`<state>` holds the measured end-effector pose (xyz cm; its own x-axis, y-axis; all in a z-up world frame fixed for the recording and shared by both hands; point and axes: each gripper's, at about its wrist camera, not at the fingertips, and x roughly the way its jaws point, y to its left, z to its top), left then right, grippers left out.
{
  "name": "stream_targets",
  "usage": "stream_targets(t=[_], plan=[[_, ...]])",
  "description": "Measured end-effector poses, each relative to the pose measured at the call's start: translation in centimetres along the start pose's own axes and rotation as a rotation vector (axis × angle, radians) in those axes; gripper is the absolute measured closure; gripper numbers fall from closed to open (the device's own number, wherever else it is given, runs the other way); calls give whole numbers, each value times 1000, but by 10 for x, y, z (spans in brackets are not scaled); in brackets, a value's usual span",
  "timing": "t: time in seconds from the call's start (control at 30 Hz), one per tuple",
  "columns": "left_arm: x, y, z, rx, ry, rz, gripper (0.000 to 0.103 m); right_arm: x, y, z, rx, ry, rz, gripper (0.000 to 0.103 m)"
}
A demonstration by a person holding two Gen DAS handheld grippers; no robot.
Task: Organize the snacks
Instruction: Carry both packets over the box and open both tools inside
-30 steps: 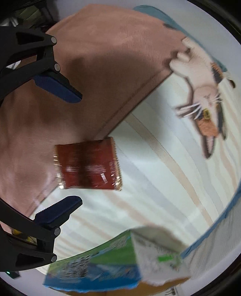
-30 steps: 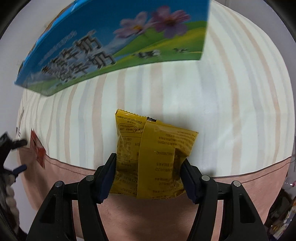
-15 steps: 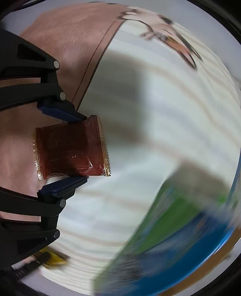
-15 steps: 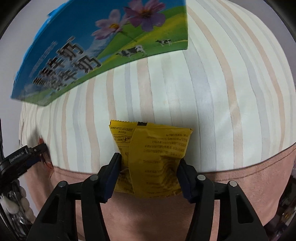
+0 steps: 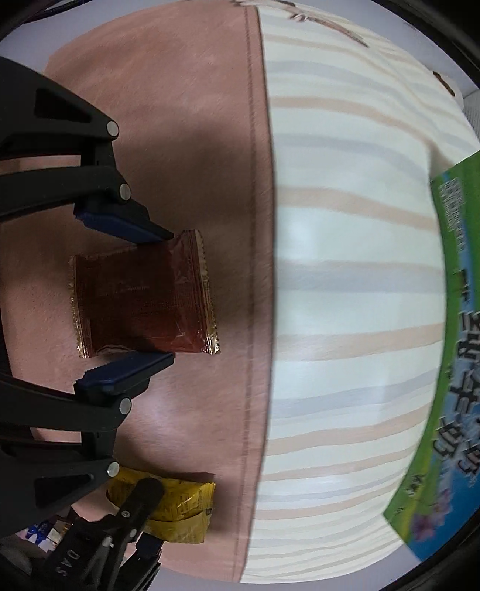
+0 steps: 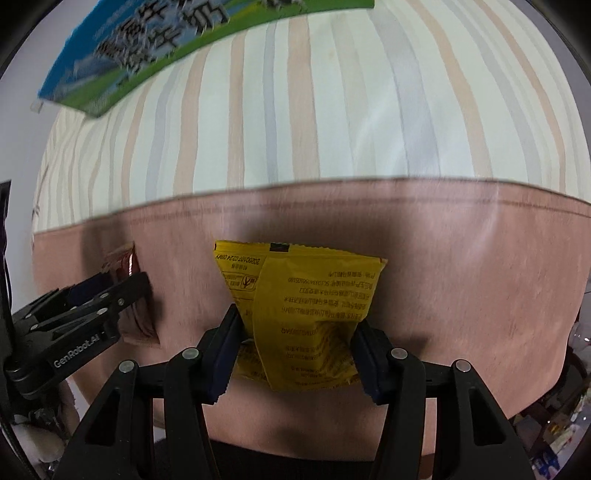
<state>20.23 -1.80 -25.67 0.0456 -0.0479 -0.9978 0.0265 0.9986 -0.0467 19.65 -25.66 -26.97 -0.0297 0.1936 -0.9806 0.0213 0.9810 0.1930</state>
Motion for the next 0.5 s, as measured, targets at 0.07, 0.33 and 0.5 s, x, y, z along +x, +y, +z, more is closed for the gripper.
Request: stream_targets(t=[0.07, 0.33, 0.5], plan=[[3, -2, -3, -3, 6, -10, 47, 2, 3, 0, 5, 2, 2, 42], [21, 9, 6, -37, 48, -49, 34, -3, 4, 1, 32, -4, -1, 38], [34, 19, -2, -99, 67, -83, 34, 2, 9, 7, 46, 4, -9, 36]])
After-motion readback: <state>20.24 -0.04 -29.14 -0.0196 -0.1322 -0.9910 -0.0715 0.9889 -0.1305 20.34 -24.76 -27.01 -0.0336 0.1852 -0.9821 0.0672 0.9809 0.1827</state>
